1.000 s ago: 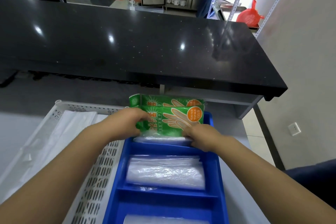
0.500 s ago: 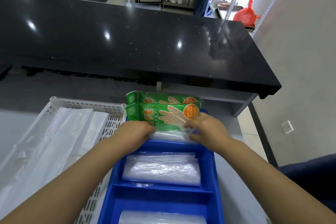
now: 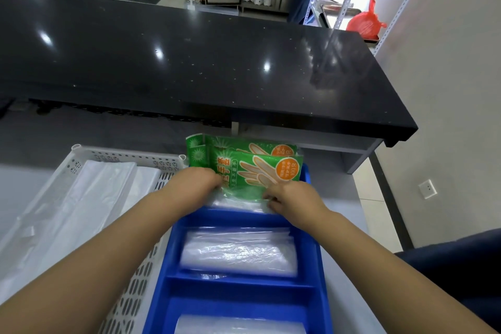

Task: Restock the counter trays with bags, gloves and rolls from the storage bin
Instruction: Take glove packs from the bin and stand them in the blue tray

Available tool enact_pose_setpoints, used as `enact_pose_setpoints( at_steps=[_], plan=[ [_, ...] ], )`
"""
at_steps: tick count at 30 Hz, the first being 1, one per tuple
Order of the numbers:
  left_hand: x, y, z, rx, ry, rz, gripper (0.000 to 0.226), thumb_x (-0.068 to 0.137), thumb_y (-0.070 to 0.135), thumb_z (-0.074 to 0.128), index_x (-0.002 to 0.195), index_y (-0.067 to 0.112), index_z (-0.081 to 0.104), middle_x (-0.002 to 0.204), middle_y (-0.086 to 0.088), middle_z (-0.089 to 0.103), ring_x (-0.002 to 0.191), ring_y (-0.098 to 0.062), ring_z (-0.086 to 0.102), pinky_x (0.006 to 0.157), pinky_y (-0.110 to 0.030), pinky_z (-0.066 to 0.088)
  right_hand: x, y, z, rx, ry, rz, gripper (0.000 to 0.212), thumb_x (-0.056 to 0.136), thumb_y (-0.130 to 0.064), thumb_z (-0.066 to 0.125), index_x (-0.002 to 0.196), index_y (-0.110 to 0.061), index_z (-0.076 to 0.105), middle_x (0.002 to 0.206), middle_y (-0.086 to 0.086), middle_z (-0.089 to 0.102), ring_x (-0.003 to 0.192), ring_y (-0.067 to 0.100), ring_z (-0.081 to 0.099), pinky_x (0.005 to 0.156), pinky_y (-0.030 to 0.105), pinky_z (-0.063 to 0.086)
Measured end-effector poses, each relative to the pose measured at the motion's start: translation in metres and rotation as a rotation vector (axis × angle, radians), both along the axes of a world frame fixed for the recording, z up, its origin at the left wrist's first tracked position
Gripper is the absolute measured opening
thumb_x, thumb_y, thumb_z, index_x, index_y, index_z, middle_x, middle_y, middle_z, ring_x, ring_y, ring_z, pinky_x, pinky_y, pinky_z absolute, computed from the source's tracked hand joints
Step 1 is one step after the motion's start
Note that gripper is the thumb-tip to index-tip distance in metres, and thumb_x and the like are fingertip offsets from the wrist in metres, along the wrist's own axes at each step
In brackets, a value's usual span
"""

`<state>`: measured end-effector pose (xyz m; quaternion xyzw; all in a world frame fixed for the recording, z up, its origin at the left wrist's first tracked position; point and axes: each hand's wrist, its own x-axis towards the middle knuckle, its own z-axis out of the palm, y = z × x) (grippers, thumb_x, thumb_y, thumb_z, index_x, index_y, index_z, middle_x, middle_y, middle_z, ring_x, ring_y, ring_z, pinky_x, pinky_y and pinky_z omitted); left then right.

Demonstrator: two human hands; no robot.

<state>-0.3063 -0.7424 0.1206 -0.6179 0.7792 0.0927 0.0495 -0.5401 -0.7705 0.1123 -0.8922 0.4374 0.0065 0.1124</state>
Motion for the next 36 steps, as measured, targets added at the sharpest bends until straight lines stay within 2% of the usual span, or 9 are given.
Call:
enact_pose_setpoints(
  at_steps=[4, 7, 11, 14, 17, 23, 29, 32, 36],
  plan=[
    [0.008, 0.007, 0.013, -0.354, 0.182, 0.115, 0.011, 0.084, 0.011, 0.058, 0.091, 0.015, 0.066, 0.091, -0.004, 0.067, 0.083, -0.027, 0.061, 0.063, -0.033, 0.044, -0.008, 0.004, 0.015, -0.298, -0.267, -0.024, 0.007, 0.083, -0.019, 0.068, 0.086, -0.014, 0.072, 0.084, 0.004, 0.072, 0.067, 0.026, 0.066, 0.05, 0.032, 0.051],
    [0.007, 0.005, 0.019, -0.536, 0.209, 0.233, 0.021, 0.077, 0.01, 0.07, 0.097, 0.007, 0.063, 0.093, -0.011, 0.061, 0.084, -0.03, 0.057, 0.067, -0.039, 0.046, -0.009, -0.003, 0.022, -0.434, -0.397, -0.145, 0.011, 0.081, -0.013, 0.07, 0.092, -0.01, 0.07, 0.094, 0.007, 0.068, 0.066, 0.025, 0.063, 0.046, 0.033, 0.052],
    [0.003, -0.003, 0.015, -0.499, 0.192, 0.441, 0.066, 0.073, 0.017, 0.076, 0.128, 0.003, 0.044, 0.127, -0.021, 0.048, 0.117, -0.038, 0.044, 0.095, -0.048, 0.04, -0.01, -0.012, 0.012, -0.345, -0.389, -0.305, 0.031, 0.086, -0.016, 0.065, 0.116, -0.012, 0.059, 0.116, 0.008, 0.058, 0.084, 0.024, 0.063, 0.061, 0.034, 0.056],
    [-0.004, -0.011, 0.008, -0.375, 0.379, 0.527, 0.07, 0.079, 0.015, 0.071, 0.135, 0.002, 0.031, 0.133, -0.024, 0.042, 0.117, -0.041, 0.046, 0.091, -0.047, 0.044, -0.011, -0.015, 0.003, -0.288, -0.397, -0.323, 0.032, 0.088, -0.017, 0.062, 0.119, -0.011, 0.057, 0.116, 0.007, 0.056, 0.086, 0.023, 0.062, 0.064, 0.028, 0.053],
    [-0.013, -0.018, 0.003, -0.348, 0.474, 0.504, 0.047, 0.084, 0.01, 0.064, 0.125, 0.006, 0.04, 0.12, -0.02, 0.055, 0.101, -0.04, 0.058, 0.076, -0.042, 0.046, -0.014, -0.017, 0.002, -0.262, -0.437, -0.336, 0.026, 0.089, -0.017, 0.06, 0.114, -0.011, 0.058, 0.112, 0.006, 0.057, 0.085, 0.02, 0.062, 0.063, 0.021, 0.049],
    [-0.013, -0.018, 0.002, -0.352, 0.546, 0.497, 0.044, 0.088, 0.005, 0.054, 0.13, 0.009, 0.043, 0.125, -0.018, 0.055, 0.108, -0.037, 0.055, 0.086, -0.042, 0.045, -0.02, -0.012, 0.009, -0.337, -0.509, -0.262, 0.021, 0.086, -0.016, 0.066, 0.105, -0.009, 0.063, 0.107, 0.009, 0.061, 0.083, 0.018, 0.062, 0.062, 0.021, 0.051],
    [-0.013, 0.019, 0.003, -0.662, 0.289, 0.174, 0.05, 0.068, 0.017, 0.079, 0.113, 0.009, 0.059, 0.104, -0.011, 0.064, 0.1, -0.03, 0.053, 0.084, -0.044, 0.044, -0.023, 0.009, -0.002, -0.193, -0.267, 0.108, 0.042, 0.082, -0.033, 0.067, 0.121, -0.022, 0.057, 0.115, 0.0, 0.064, 0.101, 0.018, 0.057, 0.075, 0.028, 0.046],
    [-0.026, 0.03, -0.008, -0.487, 0.269, -0.091, 0.034, 0.072, 0.026, 0.077, 0.102, 0.016, 0.065, 0.098, -0.001, 0.067, 0.096, -0.023, 0.059, 0.083, -0.036, 0.044, -0.016, 0.011, -0.01, -0.081, -0.126, 0.176, 0.05, 0.088, -0.036, 0.058, 0.135, -0.027, 0.044, 0.138, -0.004, 0.05, 0.121, 0.019, 0.043, 0.097, 0.035, 0.038],
    [-0.033, 0.025, -0.026, -0.14, 0.249, -0.061, 0.043, 0.087, 0.044, 0.054, 0.124, 0.024, 0.05, 0.122, 0.005, 0.056, 0.113, -0.015, 0.048, 0.096, -0.031, 0.035, -0.005, 0.01, -0.015, 0.056, -0.078, 0.094, 0.047, 0.092, -0.037, 0.049, 0.137, -0.029, 0.038, 0.145, 0.002, 0.042, 0.129, 0.026, 0.031, 0.104, 0.042, 0.03]
  ],
)
